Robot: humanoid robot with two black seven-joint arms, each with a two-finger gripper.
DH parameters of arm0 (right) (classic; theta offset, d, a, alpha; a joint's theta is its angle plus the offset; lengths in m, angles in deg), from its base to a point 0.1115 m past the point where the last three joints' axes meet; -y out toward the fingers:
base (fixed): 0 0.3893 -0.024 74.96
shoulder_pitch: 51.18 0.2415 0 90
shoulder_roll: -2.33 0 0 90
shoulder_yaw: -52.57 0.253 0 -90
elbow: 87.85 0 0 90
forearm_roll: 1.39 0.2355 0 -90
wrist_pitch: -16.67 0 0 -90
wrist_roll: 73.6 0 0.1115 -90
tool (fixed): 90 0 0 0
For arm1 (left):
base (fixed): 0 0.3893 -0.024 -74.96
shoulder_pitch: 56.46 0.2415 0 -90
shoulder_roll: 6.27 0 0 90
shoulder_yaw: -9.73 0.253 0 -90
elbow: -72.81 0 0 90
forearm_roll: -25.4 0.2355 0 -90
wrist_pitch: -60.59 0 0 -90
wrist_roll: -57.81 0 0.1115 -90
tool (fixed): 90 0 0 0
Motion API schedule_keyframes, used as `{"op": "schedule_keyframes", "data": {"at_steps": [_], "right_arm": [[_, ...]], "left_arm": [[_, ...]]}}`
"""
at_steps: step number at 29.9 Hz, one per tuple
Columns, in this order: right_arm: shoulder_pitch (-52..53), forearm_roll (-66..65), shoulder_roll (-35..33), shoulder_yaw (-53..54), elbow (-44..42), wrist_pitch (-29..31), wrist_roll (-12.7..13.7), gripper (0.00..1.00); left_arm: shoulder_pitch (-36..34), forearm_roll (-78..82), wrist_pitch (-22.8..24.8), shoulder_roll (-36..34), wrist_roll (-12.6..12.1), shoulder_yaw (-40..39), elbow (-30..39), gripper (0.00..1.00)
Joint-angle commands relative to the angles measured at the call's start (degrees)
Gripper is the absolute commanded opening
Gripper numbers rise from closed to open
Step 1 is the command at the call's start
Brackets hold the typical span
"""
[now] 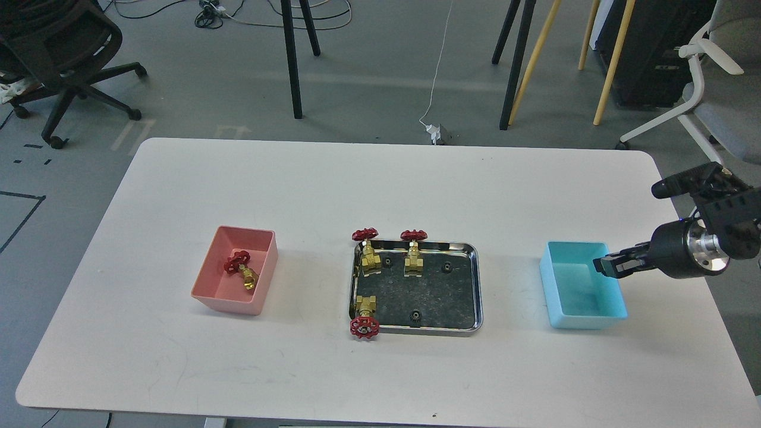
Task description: Place valve in pink box and gear in blue box
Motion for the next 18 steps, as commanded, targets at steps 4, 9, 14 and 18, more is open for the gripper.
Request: {"op": "schedule_keyframes", "data": {"at_steps": [4, 9, 14, 18], "right_arm": [[-3.84, -0.06, 4.56, 3.46, -6.21, -0.01, 0.1, 0.27], [-4.98, 0.64, 7.29, 3.82, -7.45, -0.01, 0.18, 0.65], [-4.98, 1.52, 8.35, 6.01, -7.36, -0.01, 0.18, 0.76], [-4.2, 4.41, 8.26, 9.34, -7.27, -0.01, 0.18, 0.81]], "left_arm": [[0.04, 0.0, 0.08, -0.28, 0.05, 0.09, 0.0, 0.97], [0.12, 0.0, 0.17, -0.81, 0.05, 0.18, 0.0, 0.97], [0.21, 0.09, 0.08, -0.81, -0.12, 0.18, 0.0, 0.97], [0.39, 0.09, 0.08, -0.64, -0.21, 0.18, 0.0, 0.97]]}}
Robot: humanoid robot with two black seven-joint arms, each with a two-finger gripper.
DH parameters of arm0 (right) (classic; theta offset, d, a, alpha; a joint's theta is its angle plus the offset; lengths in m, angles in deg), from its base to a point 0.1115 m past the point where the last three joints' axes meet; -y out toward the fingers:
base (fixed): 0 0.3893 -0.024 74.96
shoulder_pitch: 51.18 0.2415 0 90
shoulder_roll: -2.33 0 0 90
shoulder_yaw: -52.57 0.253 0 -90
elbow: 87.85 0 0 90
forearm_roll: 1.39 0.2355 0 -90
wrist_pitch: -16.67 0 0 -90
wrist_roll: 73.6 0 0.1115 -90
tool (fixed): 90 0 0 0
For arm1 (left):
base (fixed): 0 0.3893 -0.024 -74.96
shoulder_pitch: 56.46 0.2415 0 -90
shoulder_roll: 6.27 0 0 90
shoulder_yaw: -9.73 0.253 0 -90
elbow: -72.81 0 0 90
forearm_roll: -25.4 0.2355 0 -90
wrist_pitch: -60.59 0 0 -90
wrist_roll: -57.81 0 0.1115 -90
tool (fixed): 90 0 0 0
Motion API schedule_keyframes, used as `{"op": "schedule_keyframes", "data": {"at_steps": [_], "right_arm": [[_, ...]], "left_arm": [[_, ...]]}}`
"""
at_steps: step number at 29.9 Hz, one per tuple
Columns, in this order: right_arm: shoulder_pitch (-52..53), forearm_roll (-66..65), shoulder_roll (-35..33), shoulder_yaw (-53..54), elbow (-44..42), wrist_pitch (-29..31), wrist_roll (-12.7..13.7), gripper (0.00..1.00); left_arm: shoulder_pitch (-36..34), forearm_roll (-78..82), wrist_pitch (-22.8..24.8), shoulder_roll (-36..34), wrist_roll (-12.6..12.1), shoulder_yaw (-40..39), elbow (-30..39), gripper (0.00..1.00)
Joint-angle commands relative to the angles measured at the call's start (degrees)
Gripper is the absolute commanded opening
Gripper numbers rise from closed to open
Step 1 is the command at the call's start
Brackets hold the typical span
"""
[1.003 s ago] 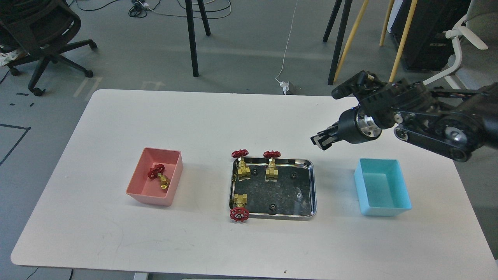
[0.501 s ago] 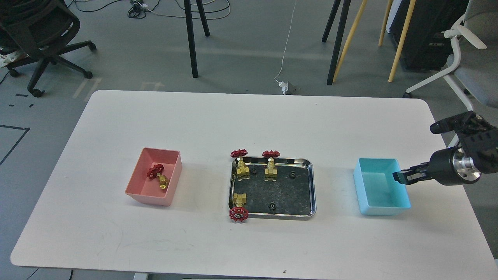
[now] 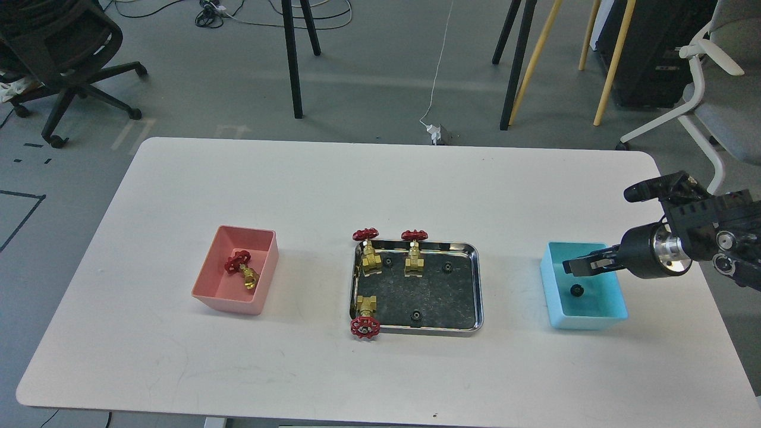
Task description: Place valve in pink box and gear in blue box
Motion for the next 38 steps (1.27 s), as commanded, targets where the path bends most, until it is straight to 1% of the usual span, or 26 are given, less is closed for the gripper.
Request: {"op": "schedule_keyframes", "data": {"at_steps": [1, 4, 6, 9, 13, 15, 18, 19, 20, 24, 26, 27, 29, 31, 34, 38], "right_arm": [[0.91, 2.52, -0.06, 4.2, 0.13, 0.0, 0.0, 0.81], [2.84, 8.3, 0.03, 12.1, -0.39, 0.0, 0.0, 0.83], [3.28, 13.75, 0.99, 18.51, -3.54, 0.0, 0.35, 0.83], [3.46, 19.47, 6.6, 27.49, -11.36, 0.0, 0.44, 0.83], [4.42, 23.96, 13.02, 37.77, -24.19, 0.0, 0.61, 0.83], [5.12, 27.29, 15.92, 40.68, -27.71, 0.0, 0.96, 0.83], [6.44, 34.23, 21.72, 42.1, -32.29, 0.0, 2.54, 0.83], [7.14, 37.04, 23.48, 41.93, -33.78, -1.79, 3.24, 0.83], [7.67, 39.59, 24.8, 41.66, -35.1, -4.86, 4.03, 0.83], [8.2, 49.18, 29.81, 41.05, -38.89, -18.65, 7.81, 0.83], [8.64, 51.03, 32.1, 41.13, -39.42, -24.63, 8.34, 0.83], [8.9, 51.22, 33.07, 41.13, -39.42, -26.23, 8.43, 0.84], [9.08, 51.3, 33.6, 41.13, -39.77, -29.04, 8.52, 0.86], [9.26, 51.3, 33.6, 41.4, -40.82, -30.28, 8.52, 0.87], [9.35, 51.48, 33.6, 41.57, -40.65, -31.25, 8.08, 0.96], [9.17, 51.74, 32.2, 41.22, -38.02, -31.08, 7.82, 0.98]], "left_arm": [[0.13, 0.01, -0.03, 0.34, -0.07, 0.0, 0.0, 0.97], [0.48, 0.1, -0.03, 0.95, -0.07, 0.09, 0.0, 0.97], [0.66, 0.19, -0.03, 1.48, -0.07, 1.05, 0.09, 0.97], [0.83, 0.1, -0.03, 4.2, 0.19, 4.91, 0.09, 0.97], [2.76, 0.01, -0.12, 6.75, 1.07, 8.87, 0.09, 0.97], [3.12, 0.1, -0.21, 9.03, 1.42, 9.14, 0.09, 0.97], [3.64, 0.1, -1.17, 12.37, 1.51, 9.14, 0.09, 0.97], [3.73, 0.1, -1.61, 13.42, 1.6, 9.14, 0.09, 0.97], [3.73, 0.1, -1.96, 14.39, 1.68, 9.14, 0.18, 0.97], [3.82, 0.27, -3.02, 19.75, 2.47, 10.36, 0.18, 0.97], [3.82, 0.27, -3.81, 22.21, 3.17, 11.68, 0.18, 0.97], [3.91, 0.36, -4.24, 23.44, 3.53, 12.82, 0.18, 0.97], [3.82, 0.89, -5.39, 25.82, 4.32, 15.8, 0.18, 0.97], [3.73, 0.89, -6.09, 28.1, 4.67, 16.52, 0.26, 0.97], [3.73, 0.45, -6.1, 30.39, 4.32, 16.08, 0.26, 0.97], [3.82, 0.27, -6.88, 31.98, 4.76, 15.56, 0.26, 0.99]]}}
